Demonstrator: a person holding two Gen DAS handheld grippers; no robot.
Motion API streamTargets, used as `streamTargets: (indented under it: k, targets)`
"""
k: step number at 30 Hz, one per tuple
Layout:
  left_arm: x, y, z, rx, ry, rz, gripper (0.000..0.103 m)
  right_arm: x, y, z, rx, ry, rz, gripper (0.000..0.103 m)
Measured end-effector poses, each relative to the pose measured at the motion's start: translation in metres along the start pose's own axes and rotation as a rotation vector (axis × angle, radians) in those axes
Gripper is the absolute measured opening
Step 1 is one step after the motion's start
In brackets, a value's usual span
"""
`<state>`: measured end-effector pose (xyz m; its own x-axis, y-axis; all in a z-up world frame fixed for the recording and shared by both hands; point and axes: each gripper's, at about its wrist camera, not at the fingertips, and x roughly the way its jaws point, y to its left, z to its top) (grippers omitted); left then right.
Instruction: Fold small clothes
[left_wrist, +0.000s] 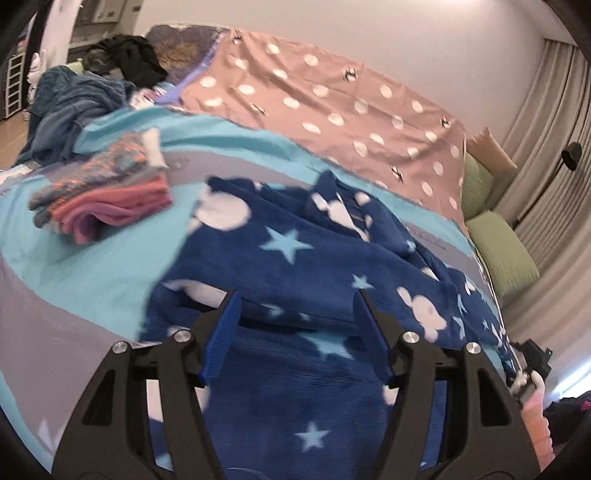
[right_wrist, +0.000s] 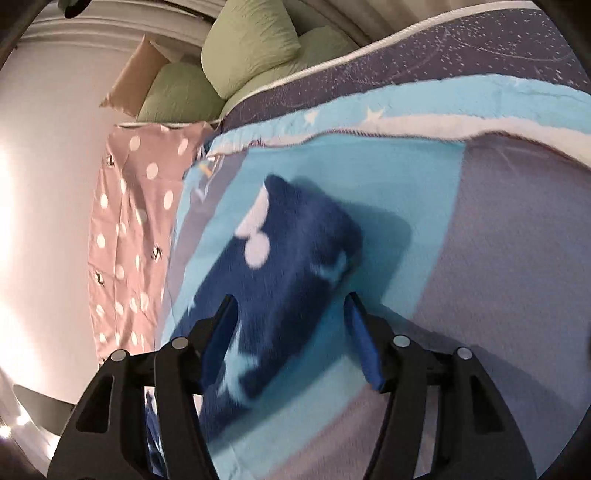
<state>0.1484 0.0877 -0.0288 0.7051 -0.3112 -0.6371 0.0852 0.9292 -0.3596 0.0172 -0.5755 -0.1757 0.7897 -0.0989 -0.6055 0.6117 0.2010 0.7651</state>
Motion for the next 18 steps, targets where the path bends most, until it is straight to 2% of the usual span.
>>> streamTargets:
  k: [1,2,3,5,7,12,15,17,18]
  targets:
    - [0.008,-0.005,-0.001,0.005,0.019,-0.005,0.064,0.003,0.0,0.004,0.008,0.002,0.001,0.048]
    - [0.015,-0.009,-0.002,0.012,0.035,-0.006,0.064,0.008,-0.001,0.005,0.025,0.022,0.015,0.027]
    - [0.019,-0.012,-0.004,0.019,0.043,-0.007,0.063,0.011,-0.002,0.008,0.047,0.045,0.035,0.012]
    - [0.033,-0.021,-0.006,0.041,0.069,-0.005,0.063,0.01,0.007,0.006,0.034,0.052,0.078,0.011]
    - [0.043,-0.027,-0.009,0.054,0.091,-0.012,0.063,0.006,0.033,-0.002,-0.06,0.055,0.118,0.011]
    - [0.057,-0.035,-0.016,0.069,0.126,-0.028,0.063,-0.007,0.126,-0.047,-0.26,0.128,0.351,0.011]
    - [0.058,-0.035,-0.017,0.058,0.127,-0.037,0.063,-0.017,0.196,-0.101,-0.428,0.22,0.501,0.011]
    - [0.057,-0.031,-0.017,0.048,0.122,-0.045,0.063,-0.024,0.237,-0.148,-0.57,0.28,0.557,0.011]
    - [0.057,-0.03,-0.017,0.043,0.12,-0.048,0.063,-0.026,0.259,-0.183,-0.671,0.316,0.576,0.011]
